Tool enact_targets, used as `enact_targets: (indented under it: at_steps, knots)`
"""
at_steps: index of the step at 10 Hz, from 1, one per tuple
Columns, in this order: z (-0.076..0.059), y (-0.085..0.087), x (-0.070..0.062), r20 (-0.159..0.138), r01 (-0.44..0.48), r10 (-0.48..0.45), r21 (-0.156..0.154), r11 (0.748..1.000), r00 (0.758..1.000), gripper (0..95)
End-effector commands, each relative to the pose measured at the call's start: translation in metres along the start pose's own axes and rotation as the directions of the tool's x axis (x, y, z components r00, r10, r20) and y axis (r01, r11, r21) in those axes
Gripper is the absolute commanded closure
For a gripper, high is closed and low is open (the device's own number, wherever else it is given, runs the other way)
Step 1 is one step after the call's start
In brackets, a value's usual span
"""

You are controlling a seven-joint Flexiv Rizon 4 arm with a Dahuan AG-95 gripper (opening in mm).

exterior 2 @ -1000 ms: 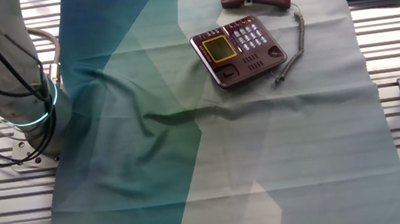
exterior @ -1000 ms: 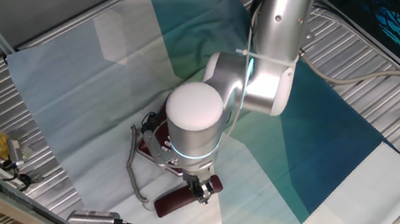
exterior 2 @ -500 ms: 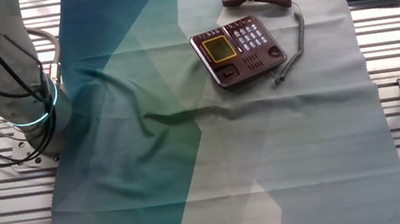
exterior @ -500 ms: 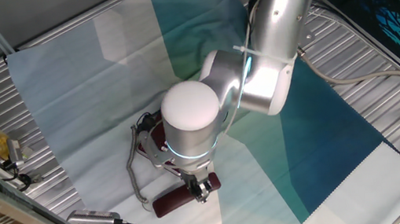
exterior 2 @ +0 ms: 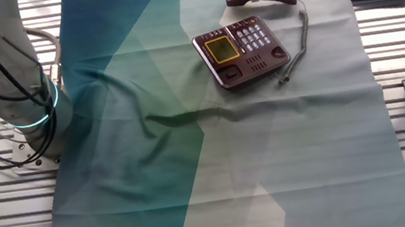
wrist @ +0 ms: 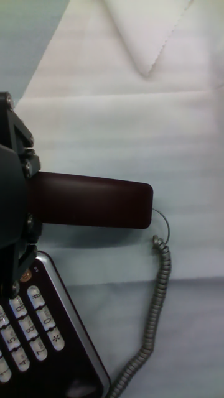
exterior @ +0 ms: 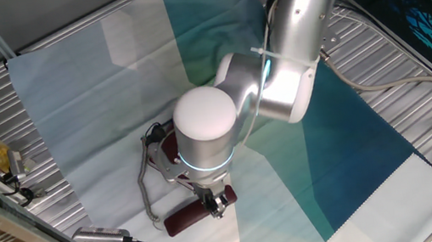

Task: Place the handset of the telephone on the corresponding phone cradle

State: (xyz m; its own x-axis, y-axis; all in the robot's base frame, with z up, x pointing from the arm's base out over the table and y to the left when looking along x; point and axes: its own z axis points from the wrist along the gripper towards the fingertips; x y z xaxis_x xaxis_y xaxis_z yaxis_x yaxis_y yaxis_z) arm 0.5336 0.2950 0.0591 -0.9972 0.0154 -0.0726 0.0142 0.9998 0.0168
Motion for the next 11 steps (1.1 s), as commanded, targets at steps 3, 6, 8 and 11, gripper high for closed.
enact_targets:
  at_steps: [3,6,8,11]
  knots:
    - [-0.007,-0.001,-0.001,-0.005,0.021,-0.021,-0.01,1.0,1.0,95.0]
    - [-0.013,-0.003,0.0,-0.007,0.068,-0.068,-0.011,0.998,0.998,95.0]
    - [-0.015,-0.004,0.0,-0.006,0.087,-0.087,-0.008,0.996,0.996,95.0]
    - [-0.026,-0.006,-0.002,-0.014,0.089,-0.089,-0.011,0.996,0.996,95.0]
